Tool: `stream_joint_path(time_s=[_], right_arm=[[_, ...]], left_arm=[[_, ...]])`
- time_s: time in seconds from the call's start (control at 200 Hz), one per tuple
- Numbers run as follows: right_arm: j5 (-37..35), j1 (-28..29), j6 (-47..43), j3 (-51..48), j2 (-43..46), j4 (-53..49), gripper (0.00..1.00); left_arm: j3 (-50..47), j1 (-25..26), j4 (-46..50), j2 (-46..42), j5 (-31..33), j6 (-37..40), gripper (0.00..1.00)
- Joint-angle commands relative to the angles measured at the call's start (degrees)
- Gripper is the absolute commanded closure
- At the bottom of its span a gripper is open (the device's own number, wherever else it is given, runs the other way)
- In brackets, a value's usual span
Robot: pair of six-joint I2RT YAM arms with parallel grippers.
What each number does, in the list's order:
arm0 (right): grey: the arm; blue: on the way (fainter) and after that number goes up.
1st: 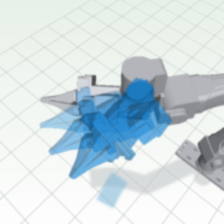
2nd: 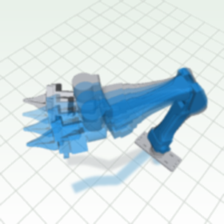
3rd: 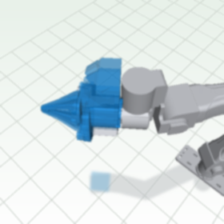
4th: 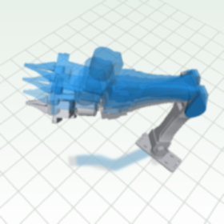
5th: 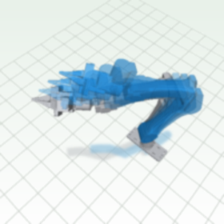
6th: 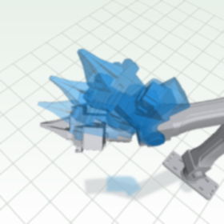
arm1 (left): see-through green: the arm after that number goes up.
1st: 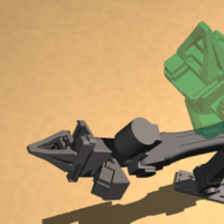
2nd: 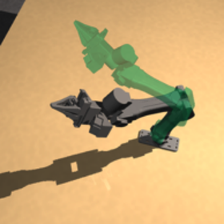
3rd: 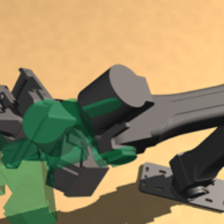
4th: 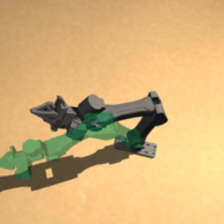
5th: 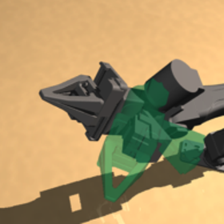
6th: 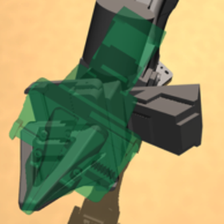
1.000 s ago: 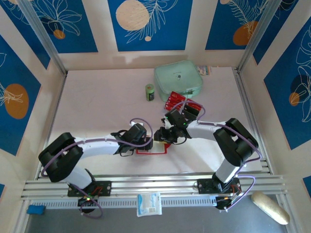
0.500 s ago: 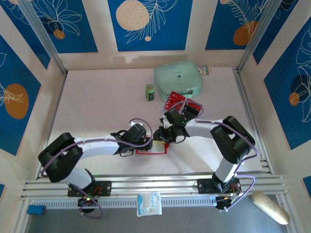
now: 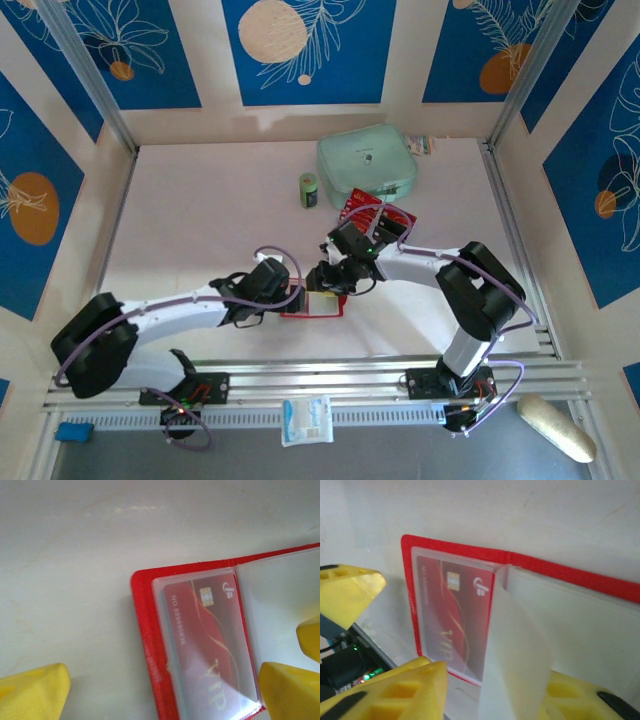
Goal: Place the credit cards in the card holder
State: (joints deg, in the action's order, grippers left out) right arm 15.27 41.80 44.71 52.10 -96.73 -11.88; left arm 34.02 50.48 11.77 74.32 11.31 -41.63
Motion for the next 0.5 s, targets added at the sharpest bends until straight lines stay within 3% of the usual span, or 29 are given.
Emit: stream_joint_path(time_s=[0.0, 0.15, 0.495], right_arm=[[0.38, 1.79, 0.88, 3.26, 0.91, -0.34, 0.47], [0.03, 3.65, 2.12, 6.36, -1.39, -0.49, 0.37], [-0.07, 6.42, 5.58, 14.16, -11.63, 0.09, 0.36]], left_arm=[[-0.89, 0.16, 1.09, -5.13, 0.56, 0.50, 0.02], [-2.23, -0.40, 4.26, -11.31, 2.32, 0.49, 0.00], [-4.07, -1.37, 7.98, -18.91, 4.07, 0.05, 0.00]])
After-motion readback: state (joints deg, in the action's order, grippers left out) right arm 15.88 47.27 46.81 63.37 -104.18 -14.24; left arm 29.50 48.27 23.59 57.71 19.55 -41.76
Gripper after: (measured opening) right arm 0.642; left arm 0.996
